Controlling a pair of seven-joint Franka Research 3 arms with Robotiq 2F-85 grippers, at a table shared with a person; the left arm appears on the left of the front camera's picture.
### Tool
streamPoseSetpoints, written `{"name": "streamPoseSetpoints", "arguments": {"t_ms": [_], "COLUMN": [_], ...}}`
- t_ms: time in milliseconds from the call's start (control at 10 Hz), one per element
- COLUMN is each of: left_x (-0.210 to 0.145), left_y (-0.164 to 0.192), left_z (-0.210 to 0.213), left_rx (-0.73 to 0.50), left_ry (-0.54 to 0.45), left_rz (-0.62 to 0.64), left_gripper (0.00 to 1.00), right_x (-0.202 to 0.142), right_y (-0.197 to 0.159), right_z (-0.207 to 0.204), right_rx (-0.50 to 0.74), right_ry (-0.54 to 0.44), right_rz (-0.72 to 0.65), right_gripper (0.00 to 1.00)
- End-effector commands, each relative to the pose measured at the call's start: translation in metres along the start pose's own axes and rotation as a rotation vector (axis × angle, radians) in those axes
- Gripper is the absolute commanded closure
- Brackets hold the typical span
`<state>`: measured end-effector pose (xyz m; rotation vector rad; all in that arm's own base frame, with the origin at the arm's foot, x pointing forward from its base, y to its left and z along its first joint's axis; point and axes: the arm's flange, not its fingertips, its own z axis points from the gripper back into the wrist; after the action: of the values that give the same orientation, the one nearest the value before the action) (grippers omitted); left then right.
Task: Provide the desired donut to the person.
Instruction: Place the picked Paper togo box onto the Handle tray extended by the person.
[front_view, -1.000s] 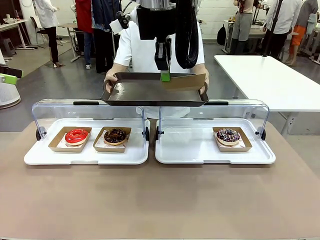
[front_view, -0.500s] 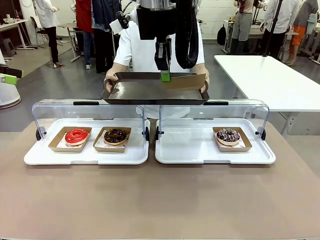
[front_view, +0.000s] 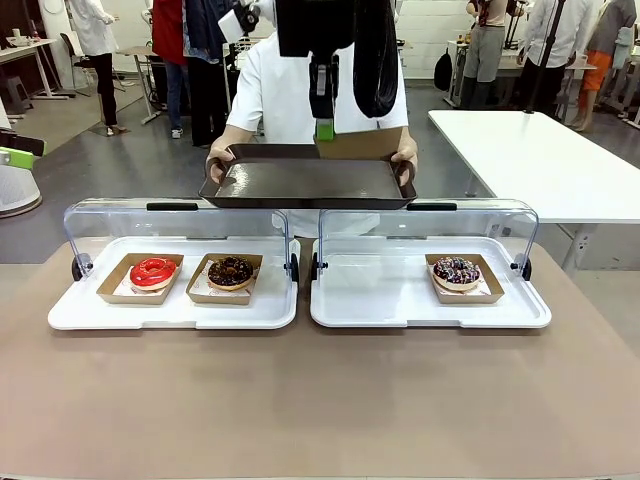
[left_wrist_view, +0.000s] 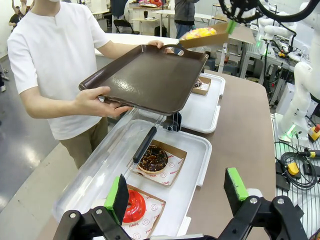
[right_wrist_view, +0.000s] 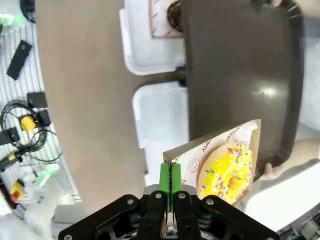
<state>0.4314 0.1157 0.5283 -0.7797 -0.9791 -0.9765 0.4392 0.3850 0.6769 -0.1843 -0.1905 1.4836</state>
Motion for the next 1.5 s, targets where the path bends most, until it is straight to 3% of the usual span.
{"name": "streamPoseSetpoints", "arguments": {"t_ms": [0, 500, 1000, 1400], "left_x": [0.001, 0.001, 0.001, 0.001], "left_y": [-0.001, -0.001, -0.001, -0.001], "left_z": [0.001, 0.001, 0.001, 0.001], "left_rx": [0.001, 0.001, 0.001, 0.001], "left_ry": [-0.008, -0.008, -0.008, -0.008], "left_rz": [-0.002, -0.002, -0.002, -0.002], "left_gripper": [0.00, 0.00, 0.00, 0.00], "right_x": [0.004, 0.005, 0.002, -0.004], "right_y": [-0.036, -0.099, -0.105, -0.103], "right_z": [-0.004, -0.044, -0.088, -0.095], "right_rx": [-0.053, 0.018, 0.075, 0.135], "right_ry": [-0.046, -0.070, -0.020, -0.001], "right_rz": [0.017, -0.036, -0.049, -0.070], "right_gripper": [0.99, 0.99, 0.99, 0.99]}}
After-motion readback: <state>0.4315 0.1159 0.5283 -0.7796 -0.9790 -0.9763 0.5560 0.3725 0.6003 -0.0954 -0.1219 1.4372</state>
